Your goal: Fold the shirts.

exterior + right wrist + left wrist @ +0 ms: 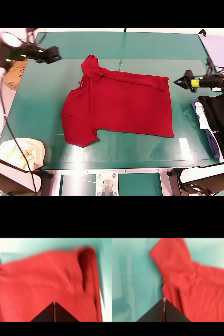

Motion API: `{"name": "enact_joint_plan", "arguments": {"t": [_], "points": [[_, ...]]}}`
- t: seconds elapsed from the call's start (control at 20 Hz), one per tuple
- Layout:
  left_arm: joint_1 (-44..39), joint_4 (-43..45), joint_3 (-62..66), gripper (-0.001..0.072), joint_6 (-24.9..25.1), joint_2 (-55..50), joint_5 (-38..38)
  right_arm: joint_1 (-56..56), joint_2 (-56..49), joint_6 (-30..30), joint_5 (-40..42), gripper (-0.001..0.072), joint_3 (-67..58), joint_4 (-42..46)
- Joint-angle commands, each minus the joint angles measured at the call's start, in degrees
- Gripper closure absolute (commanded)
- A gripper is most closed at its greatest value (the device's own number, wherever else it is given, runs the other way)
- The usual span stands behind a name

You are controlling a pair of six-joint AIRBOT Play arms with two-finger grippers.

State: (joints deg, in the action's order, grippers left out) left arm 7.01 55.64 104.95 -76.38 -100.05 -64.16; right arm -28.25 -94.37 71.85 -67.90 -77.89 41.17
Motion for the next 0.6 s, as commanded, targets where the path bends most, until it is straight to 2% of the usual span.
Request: {"name": "enact_joint_plan", "arguments": {"t": [0.0,0.1,0.25,0.3,0.35,0.4,0.5,0.55], "points": [[6.67,0.74,3.82,0.0684,1.49,-0.31,-23.67,-4.81,5.7,0.13,-9.68,0.0691,6.36,4.7],[8.15,3.08,0.81,0.0685,1.9,-0.26,-31.04,-6.45,11.85,0.09,-8.81,0.0692,14.21,9.57],[9.81,2.84,-11.1,0.0682,1.9,1.27,-30.16,-10.16,20.09,0.09,-5.7,0.0692,25.68,12.46],[9.84,2.95,-15.08,0.0583,2.19,1.4,-29.46,-11.17,22.05,0.09,-4.31,0.0691,28.63,12.48],[9.81,2.78,-19.12,0.0164,2.51,1.36,-27.47,-11.91,23.39,0.09,-3.06,0.0691,31.26,12.46],[9.84,2.64,-22.69,0.0001,2.45,1.36,-24.9,-12.0,23.74,0.09,-2.56,0.0668,32.89,12.48],[9.81,2.08,-28.89,0.0011,3.15,1.36,-20.79,-12.0,23.71,0.09,-2.16,0.0565,35.45,12.46],[9.81,0.7,-31.45,0.0011,4.24,1.33,-19.61,-11.96,23.71,0.09,-1.7,0.0556,36.41,12.46]]}}
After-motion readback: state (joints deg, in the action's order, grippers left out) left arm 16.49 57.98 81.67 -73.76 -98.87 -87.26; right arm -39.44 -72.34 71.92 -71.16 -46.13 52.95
